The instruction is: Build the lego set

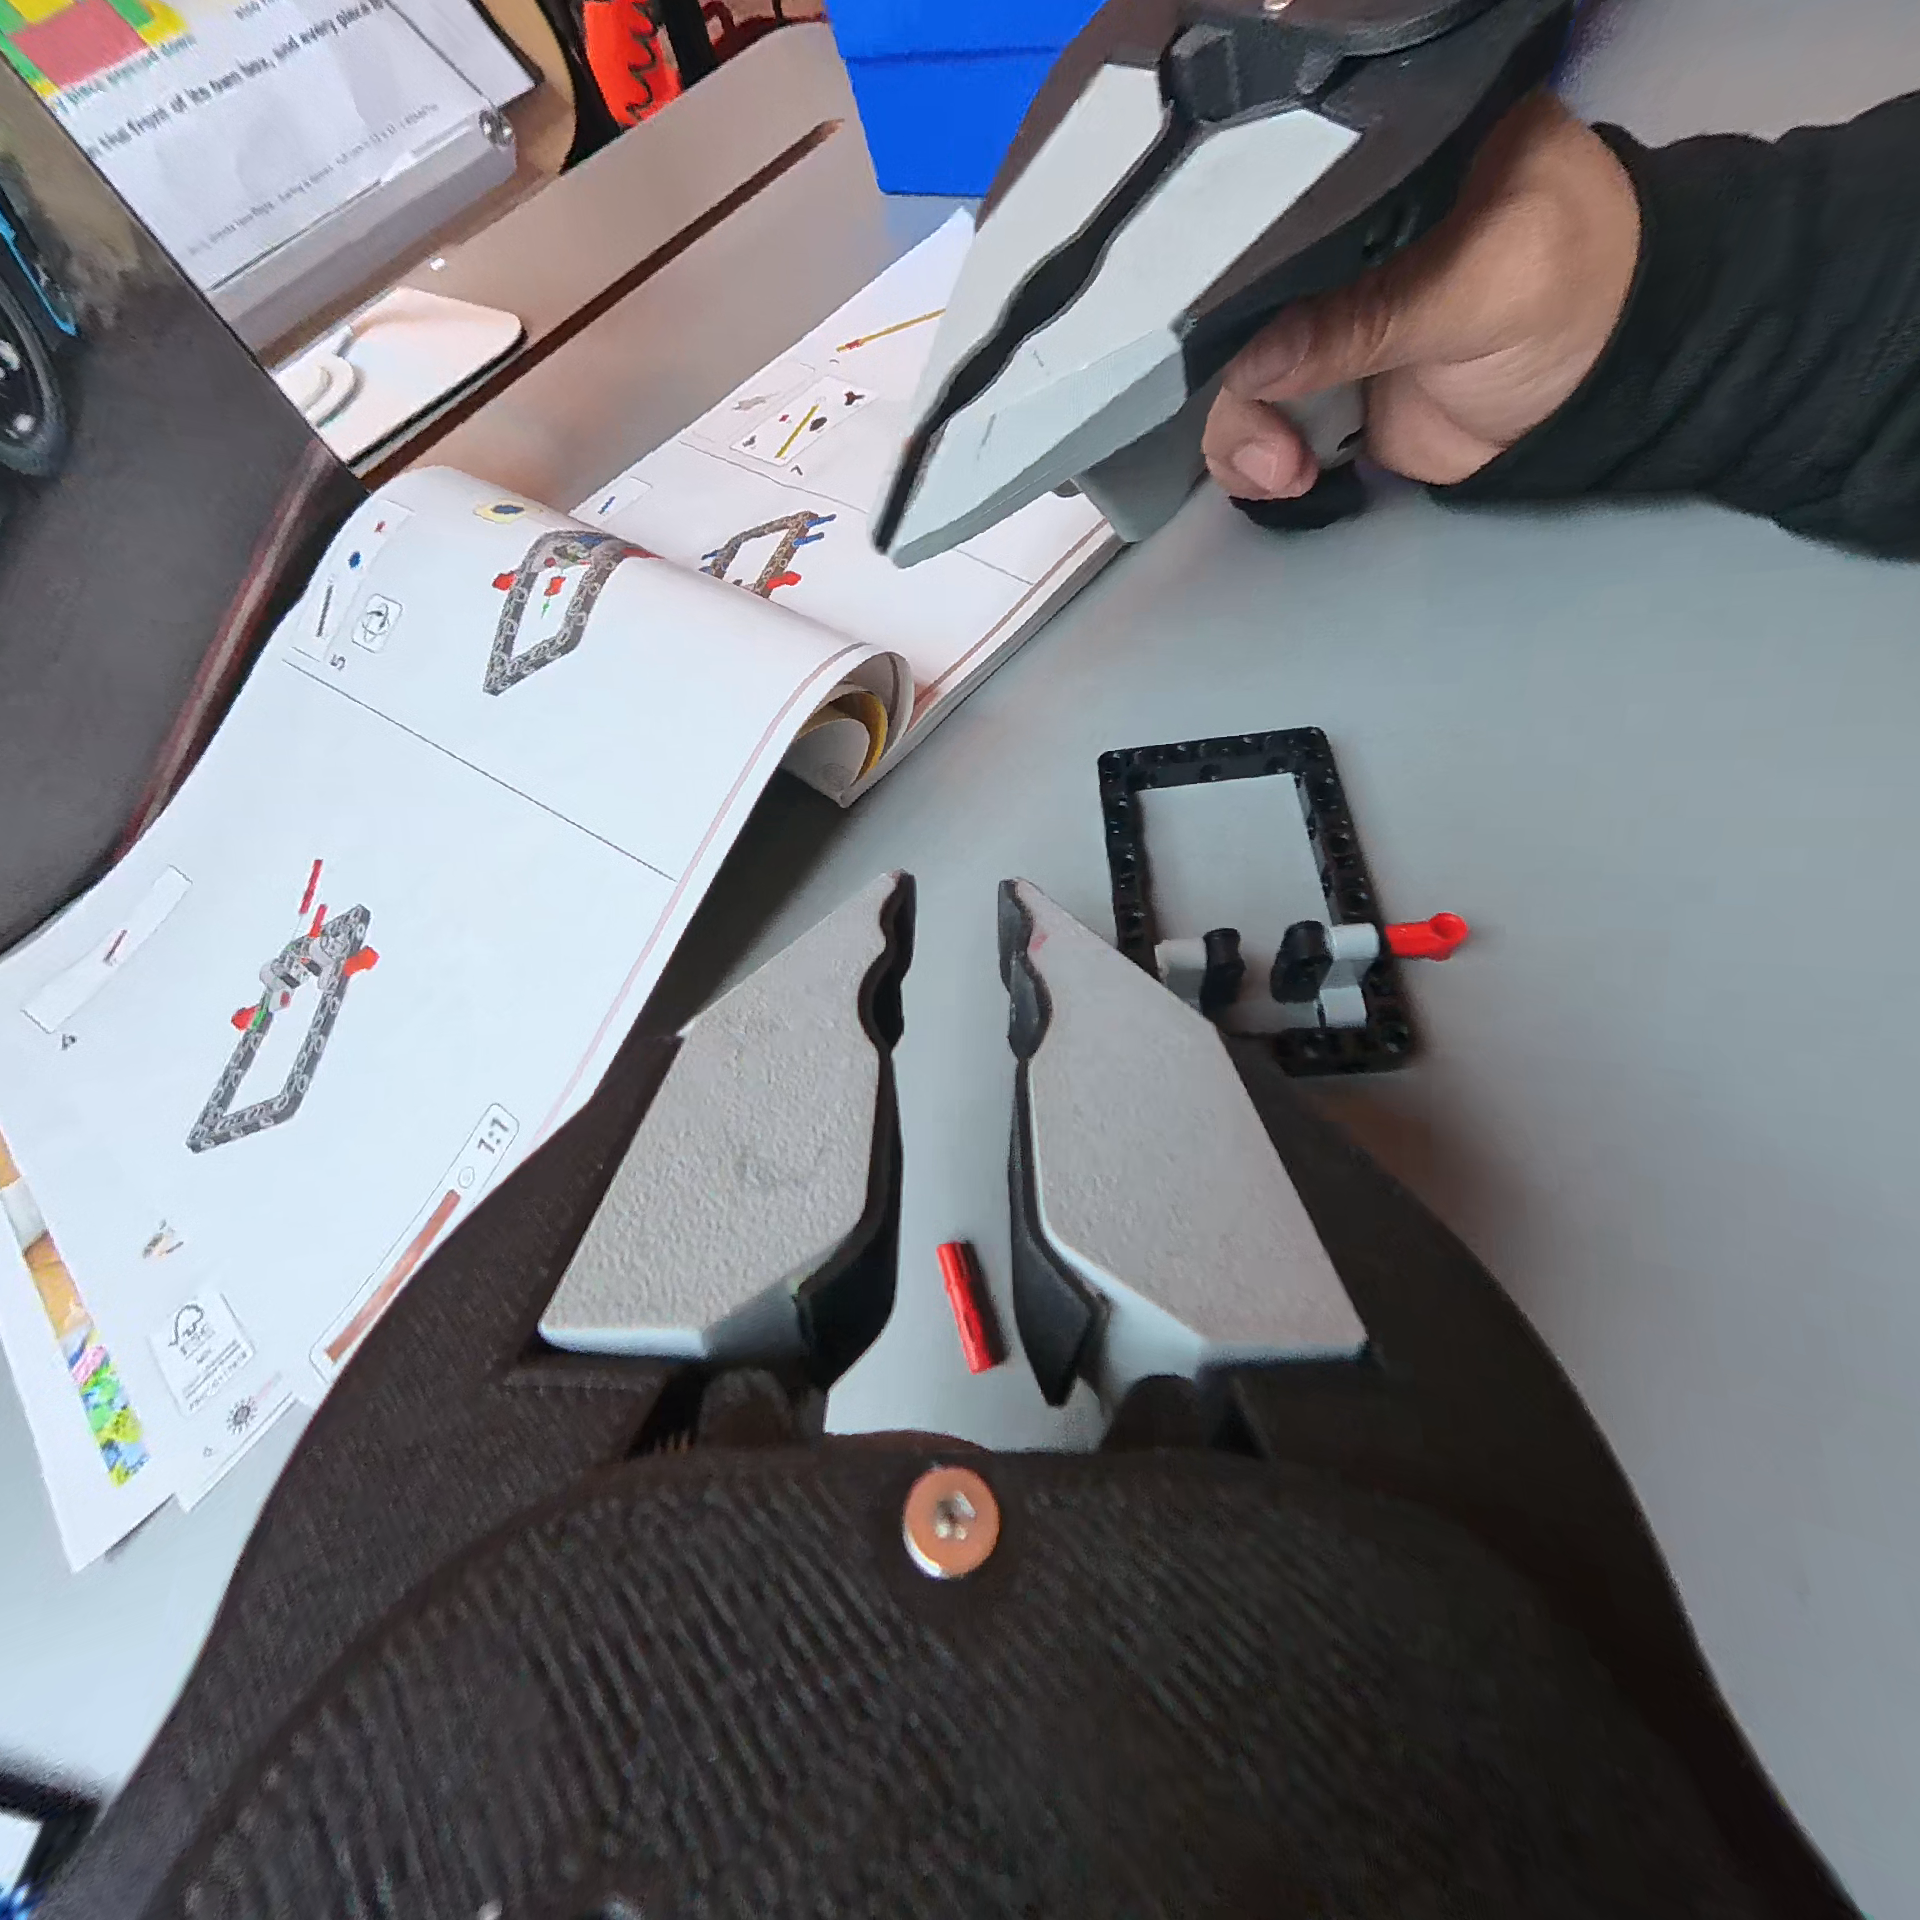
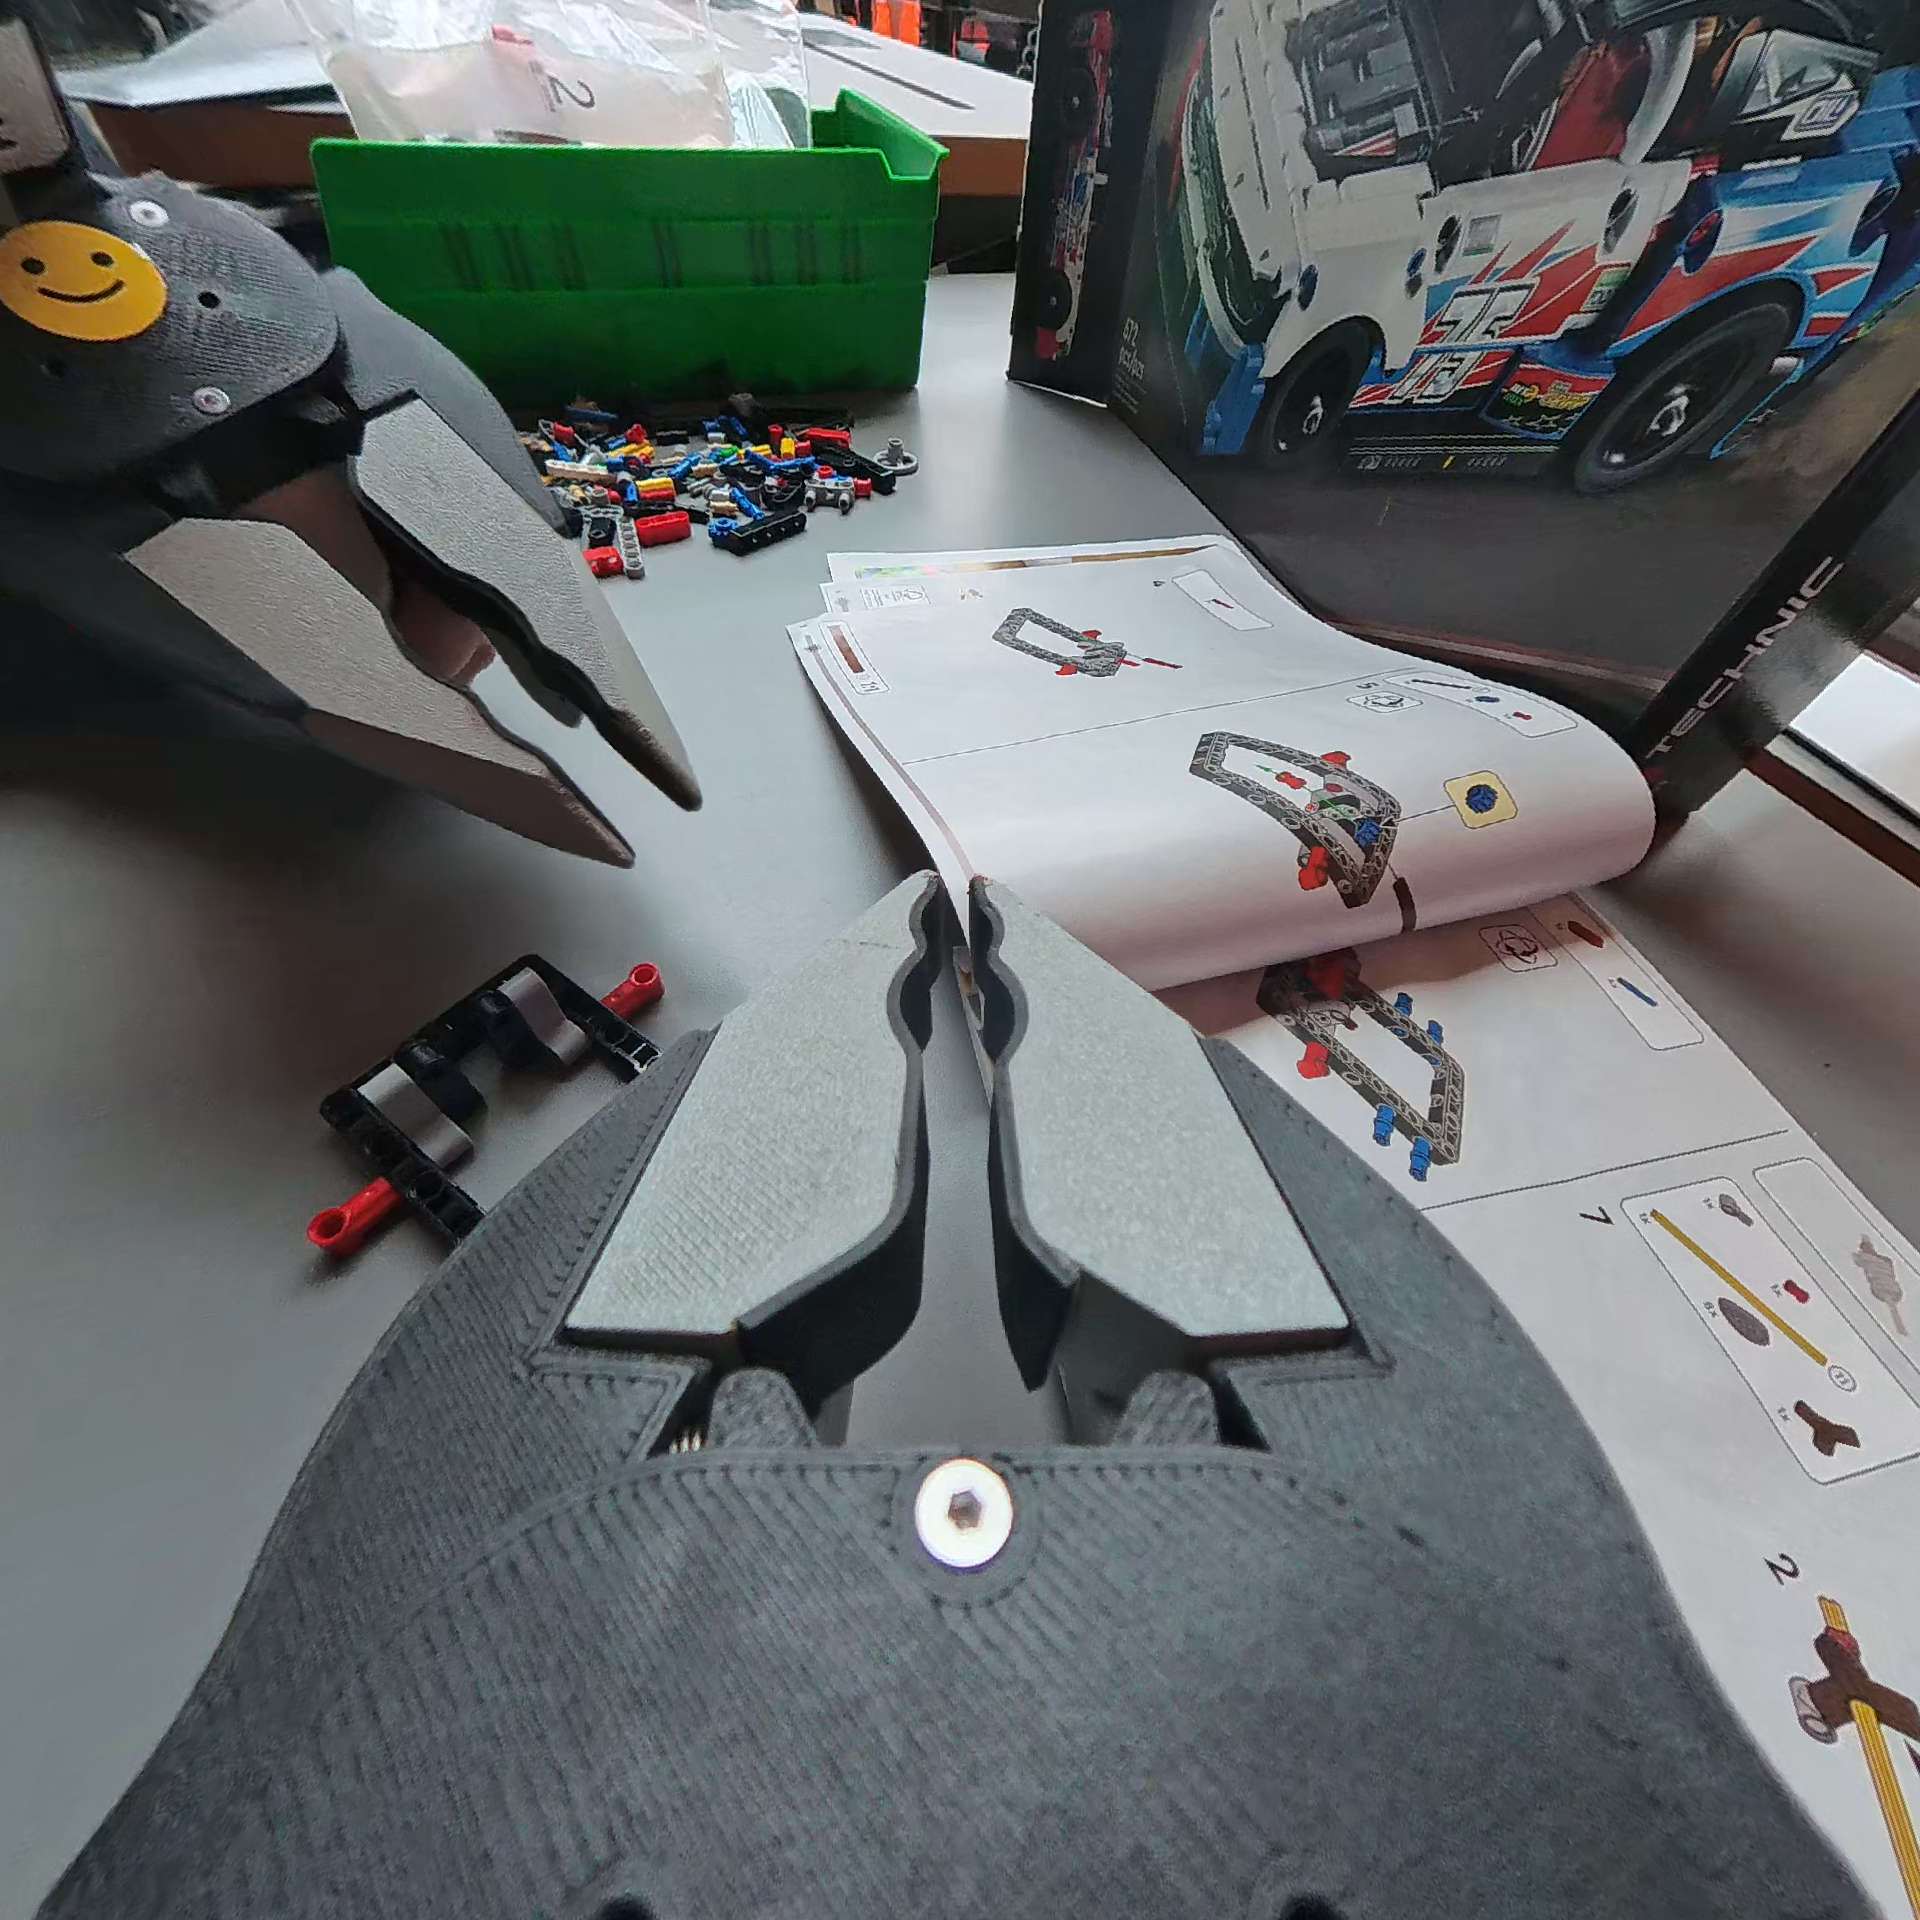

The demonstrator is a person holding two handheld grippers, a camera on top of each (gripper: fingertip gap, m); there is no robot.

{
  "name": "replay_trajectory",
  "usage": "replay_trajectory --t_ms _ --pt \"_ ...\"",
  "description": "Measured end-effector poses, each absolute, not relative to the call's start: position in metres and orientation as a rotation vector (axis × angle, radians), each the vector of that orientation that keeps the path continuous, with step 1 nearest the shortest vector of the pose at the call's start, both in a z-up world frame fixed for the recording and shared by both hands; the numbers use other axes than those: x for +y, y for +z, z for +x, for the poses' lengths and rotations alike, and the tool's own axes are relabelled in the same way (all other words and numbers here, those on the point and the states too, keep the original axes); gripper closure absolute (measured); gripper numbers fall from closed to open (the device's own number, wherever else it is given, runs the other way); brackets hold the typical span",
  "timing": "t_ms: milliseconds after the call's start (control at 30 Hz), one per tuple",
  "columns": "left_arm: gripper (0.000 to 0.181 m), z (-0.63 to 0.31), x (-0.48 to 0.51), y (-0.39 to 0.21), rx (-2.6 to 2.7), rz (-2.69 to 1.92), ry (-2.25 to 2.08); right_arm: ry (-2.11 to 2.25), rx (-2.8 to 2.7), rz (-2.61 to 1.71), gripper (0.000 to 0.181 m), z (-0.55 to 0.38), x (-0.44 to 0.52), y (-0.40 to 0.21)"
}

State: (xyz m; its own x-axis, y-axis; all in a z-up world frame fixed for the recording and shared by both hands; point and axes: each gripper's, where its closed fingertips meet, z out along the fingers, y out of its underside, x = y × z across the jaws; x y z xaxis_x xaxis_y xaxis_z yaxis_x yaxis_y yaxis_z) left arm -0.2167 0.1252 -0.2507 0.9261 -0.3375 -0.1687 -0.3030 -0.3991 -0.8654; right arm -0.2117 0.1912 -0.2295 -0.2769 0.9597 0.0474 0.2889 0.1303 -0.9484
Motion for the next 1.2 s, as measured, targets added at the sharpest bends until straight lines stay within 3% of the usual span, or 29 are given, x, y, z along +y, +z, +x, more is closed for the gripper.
replay_trajectory --t_ms 233,567,1000,1200 --pt "0.164 -0.256 0.091 -0.233 0.279 -2.033 0.002 1.154 -1.703 -1.206 0.181 -0.207 0.188 -0.231" --pt "0.153 -0.45 -0.054 -0.201 -0.341 -2.245 0.382 1.104 -1.744 -1.187 0.181 -0.207 0.183 -0.236" --pt "0.148 -0.419 0.007 -0.218 -0.201 -2.177 0.126 1.077 -1.736 -1.233 0.181 -0.208 0.187 -0.24" --pt "0.148 -0.442 0.017 -0.224 -0.207 -2.19 0.206 1.1 -1.729 -1.249 0.181 -0.209 0.189 -0.239"
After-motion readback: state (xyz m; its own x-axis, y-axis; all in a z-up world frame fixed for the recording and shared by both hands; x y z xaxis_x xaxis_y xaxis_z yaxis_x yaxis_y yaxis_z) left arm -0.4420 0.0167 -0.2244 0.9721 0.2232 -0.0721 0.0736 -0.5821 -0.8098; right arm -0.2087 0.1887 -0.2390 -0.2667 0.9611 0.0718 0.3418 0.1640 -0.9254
